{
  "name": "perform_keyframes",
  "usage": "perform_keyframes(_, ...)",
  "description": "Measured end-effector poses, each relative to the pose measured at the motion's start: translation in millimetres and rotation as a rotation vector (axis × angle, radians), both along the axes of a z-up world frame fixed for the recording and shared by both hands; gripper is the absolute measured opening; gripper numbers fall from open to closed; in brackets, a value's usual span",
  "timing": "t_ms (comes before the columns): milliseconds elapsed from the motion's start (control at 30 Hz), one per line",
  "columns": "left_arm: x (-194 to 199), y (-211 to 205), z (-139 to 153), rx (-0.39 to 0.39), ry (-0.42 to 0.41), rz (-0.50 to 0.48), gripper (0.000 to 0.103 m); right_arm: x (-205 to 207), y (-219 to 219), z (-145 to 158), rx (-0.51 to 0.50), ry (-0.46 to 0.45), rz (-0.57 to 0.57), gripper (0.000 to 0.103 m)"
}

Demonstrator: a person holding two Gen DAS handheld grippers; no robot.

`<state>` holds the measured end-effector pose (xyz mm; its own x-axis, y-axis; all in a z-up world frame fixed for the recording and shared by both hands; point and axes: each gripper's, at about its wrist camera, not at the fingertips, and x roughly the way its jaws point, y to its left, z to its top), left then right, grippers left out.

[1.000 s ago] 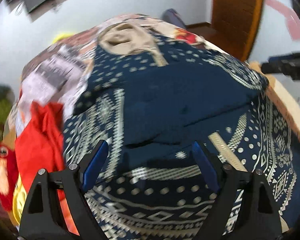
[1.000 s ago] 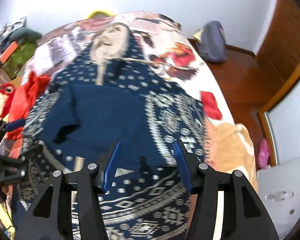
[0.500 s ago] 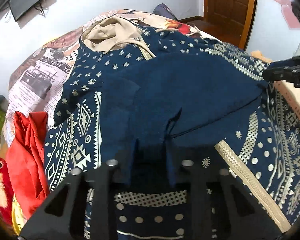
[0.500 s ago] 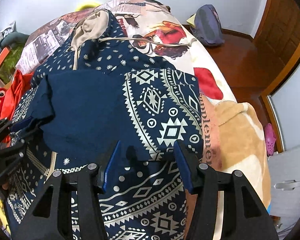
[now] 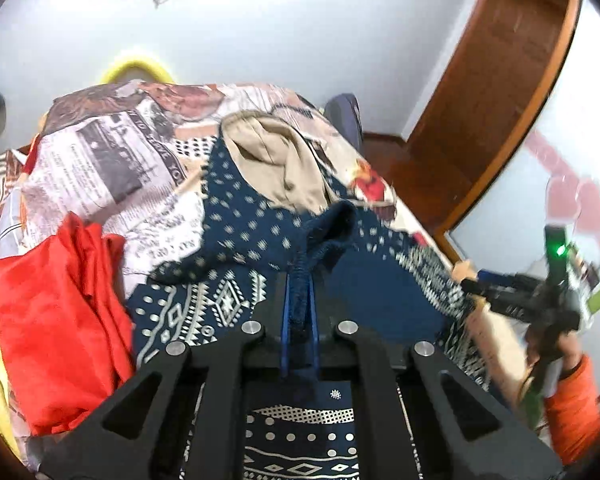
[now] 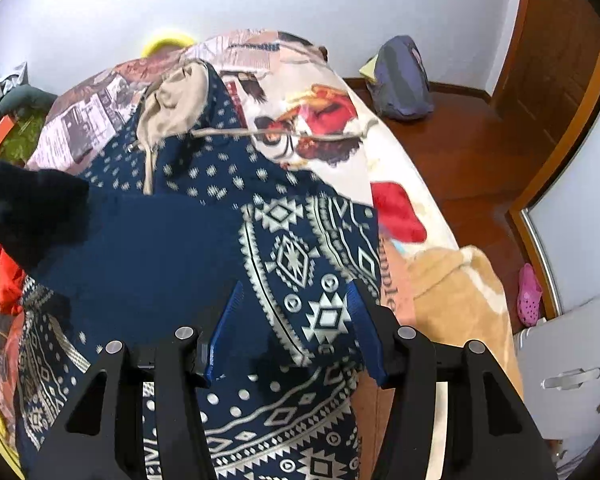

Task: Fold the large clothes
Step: 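Fold the sleeve with the left gripper across the hoodie and release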

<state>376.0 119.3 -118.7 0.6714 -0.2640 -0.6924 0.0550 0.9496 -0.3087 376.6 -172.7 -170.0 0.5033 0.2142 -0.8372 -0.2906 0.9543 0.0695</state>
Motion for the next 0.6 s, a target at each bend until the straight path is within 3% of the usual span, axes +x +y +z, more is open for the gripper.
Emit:
perform_keyframes(100, -2.6, 19.9, 1.6, -0.037, 0.005, 0.036, 0.006, 2.1, 7.3, 2.7, 0.001, -0.014, 0.01, 0.05)
perform_keyframes(300, -14.5, 56.2, -24.8, -0.104, 0.065, 0.118, 0.006, 6.9, 22.5, -17.4, -0.048, 0.026, 0.034, 0.05)
perform_keyframes(600, -35.1, 76.6, -77.7, -0.048, 0.171, 0.195, 0.006, 6.5, 28.8, -48.9, -0.133, 0.082, 0.031, 0.05)
